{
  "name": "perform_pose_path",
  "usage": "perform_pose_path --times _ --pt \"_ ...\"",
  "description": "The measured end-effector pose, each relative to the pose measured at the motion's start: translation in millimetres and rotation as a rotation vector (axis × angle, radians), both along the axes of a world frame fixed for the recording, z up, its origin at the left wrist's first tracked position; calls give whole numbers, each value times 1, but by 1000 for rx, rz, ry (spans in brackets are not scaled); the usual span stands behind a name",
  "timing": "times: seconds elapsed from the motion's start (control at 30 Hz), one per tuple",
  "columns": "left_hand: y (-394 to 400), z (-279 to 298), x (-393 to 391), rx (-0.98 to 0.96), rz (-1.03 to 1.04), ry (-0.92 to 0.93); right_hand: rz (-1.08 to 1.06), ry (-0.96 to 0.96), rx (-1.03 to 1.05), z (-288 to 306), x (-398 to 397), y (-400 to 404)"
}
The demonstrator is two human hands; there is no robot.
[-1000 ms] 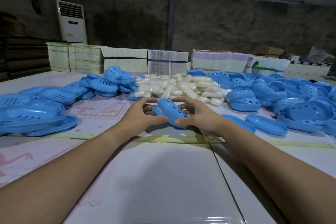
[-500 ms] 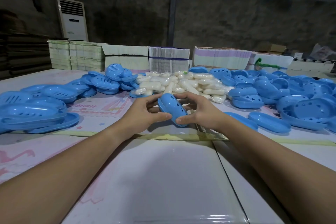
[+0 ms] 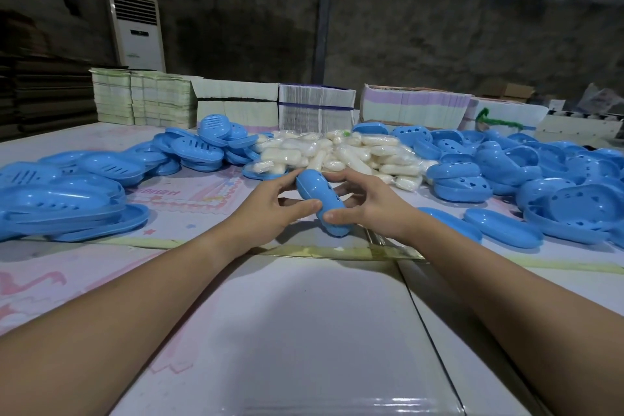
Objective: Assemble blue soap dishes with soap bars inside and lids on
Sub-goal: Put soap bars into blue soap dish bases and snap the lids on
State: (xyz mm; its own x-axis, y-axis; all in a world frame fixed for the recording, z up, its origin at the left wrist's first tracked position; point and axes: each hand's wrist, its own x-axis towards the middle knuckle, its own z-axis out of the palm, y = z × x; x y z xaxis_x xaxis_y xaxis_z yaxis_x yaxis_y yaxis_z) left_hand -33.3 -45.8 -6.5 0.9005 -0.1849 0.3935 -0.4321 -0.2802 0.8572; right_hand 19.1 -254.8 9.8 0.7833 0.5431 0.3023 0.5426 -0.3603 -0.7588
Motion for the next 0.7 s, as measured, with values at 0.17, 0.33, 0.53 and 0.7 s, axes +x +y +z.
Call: perform_pose_path --times 0.17,0.33,0.53,0.7 --pt "1 1 2 -24 55 -10 -3 0 -21 -1 -2 2" --pt "-1 -2 3 -44 89 8 60 -19 -43 -10 -11 16" --pt "-3 -7 8 53 52 8 -94 -178 -132 -6 -11 15" --pt "0 -10 11 95 82 58 -297 -232 -256 13 -16 -7"
